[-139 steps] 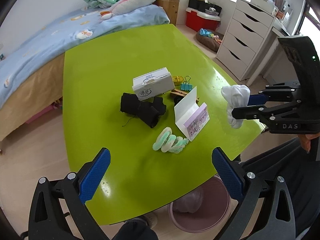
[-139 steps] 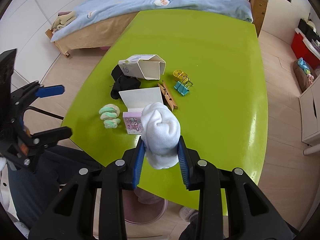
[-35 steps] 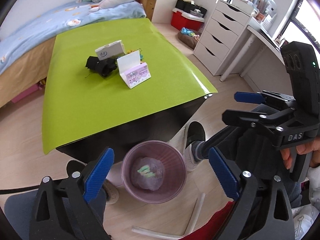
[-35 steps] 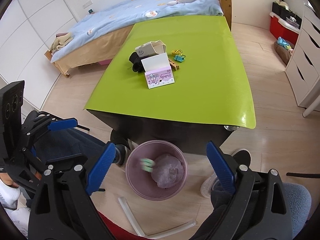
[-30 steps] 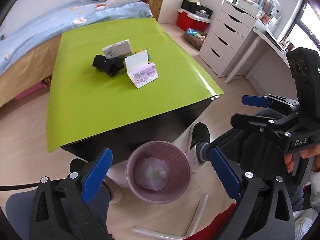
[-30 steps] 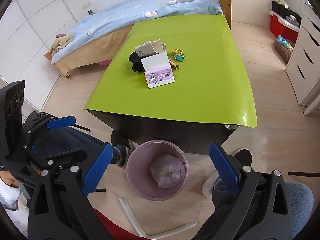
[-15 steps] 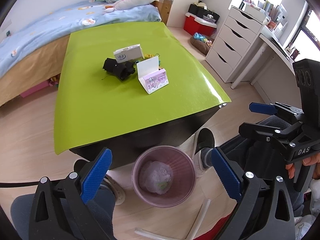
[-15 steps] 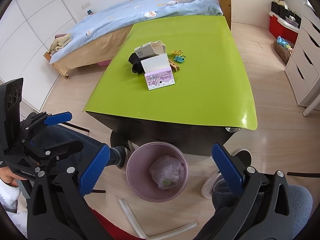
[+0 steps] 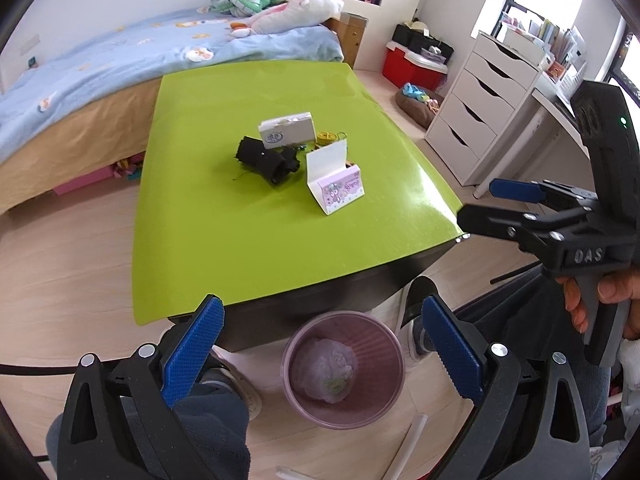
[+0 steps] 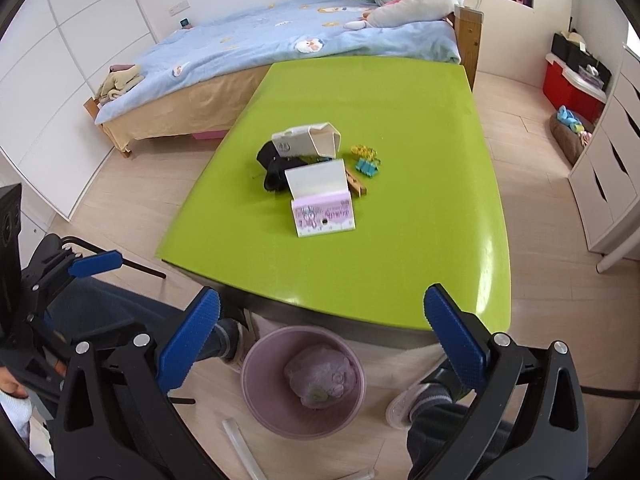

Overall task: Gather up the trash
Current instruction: 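Grasp the pink tissue packet with the right gripper and lift it, then grasp the white tissue box with the left gripper while the right gripper holds the packet, then move both items over the wastebasket and open both grippers to drop them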

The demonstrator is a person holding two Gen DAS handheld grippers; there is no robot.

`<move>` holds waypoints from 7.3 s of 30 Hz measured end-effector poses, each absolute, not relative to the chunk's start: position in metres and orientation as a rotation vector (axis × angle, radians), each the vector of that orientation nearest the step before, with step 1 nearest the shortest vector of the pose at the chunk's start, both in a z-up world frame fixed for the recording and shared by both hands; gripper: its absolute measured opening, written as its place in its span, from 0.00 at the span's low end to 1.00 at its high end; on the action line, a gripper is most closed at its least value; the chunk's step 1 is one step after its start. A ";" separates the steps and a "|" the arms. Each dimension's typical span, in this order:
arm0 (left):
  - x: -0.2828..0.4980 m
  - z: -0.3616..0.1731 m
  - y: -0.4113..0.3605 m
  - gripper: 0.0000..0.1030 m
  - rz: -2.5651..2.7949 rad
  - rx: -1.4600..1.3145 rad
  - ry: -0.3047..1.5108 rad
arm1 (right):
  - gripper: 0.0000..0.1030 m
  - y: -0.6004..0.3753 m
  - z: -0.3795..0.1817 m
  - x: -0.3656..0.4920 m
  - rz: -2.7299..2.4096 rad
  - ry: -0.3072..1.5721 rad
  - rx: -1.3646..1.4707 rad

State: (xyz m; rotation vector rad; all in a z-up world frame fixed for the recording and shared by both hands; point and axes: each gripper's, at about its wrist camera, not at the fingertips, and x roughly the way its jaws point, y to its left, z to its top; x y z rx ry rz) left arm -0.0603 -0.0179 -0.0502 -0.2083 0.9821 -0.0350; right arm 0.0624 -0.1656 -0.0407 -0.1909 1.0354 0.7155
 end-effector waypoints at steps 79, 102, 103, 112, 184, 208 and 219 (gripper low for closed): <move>0.153 -0.063 0.034 0.93 -0.098 -0.319 1.118 | 0.61 -0.127 -0.103 0.153 0.699 1.167 -0.312; 0.187 -0.099 0.036 0.62 -0.061 -0.292 1.229 | 0.61 -0.129 -0.111 0.155 0.693 1.184 -0.311; 0.187 -0.098 0.037 0.61 -0.060 -0.288 1.221 | 0.61 -0.129 -0.111 0.154 0.694 1.182 -0.311; 0.166 -0.060 0.033 0.61 -0.059 -0.230 1.123 | 0.61 -0.131 -0.101 0.149 0.698 1.157 -0.308; -0.079 -0.033 -0.018 0.62 -0.094 -0.168 0.946 | 0.93 -0.188 -0.052 0.001 0.811 1.077 -0.258; -0.071 -0.040 -0.054 0.88 -0.216 -0.132 0.982 | 0.93 -0.230 -0.027 0.025 0.702 1.029 -0.128; -0.067 -0.046 -0.036 0.93 -0.096 -0.163 1.000 | 0.97 -0.227 -0.033 0.024 0.707 1.039 -0.120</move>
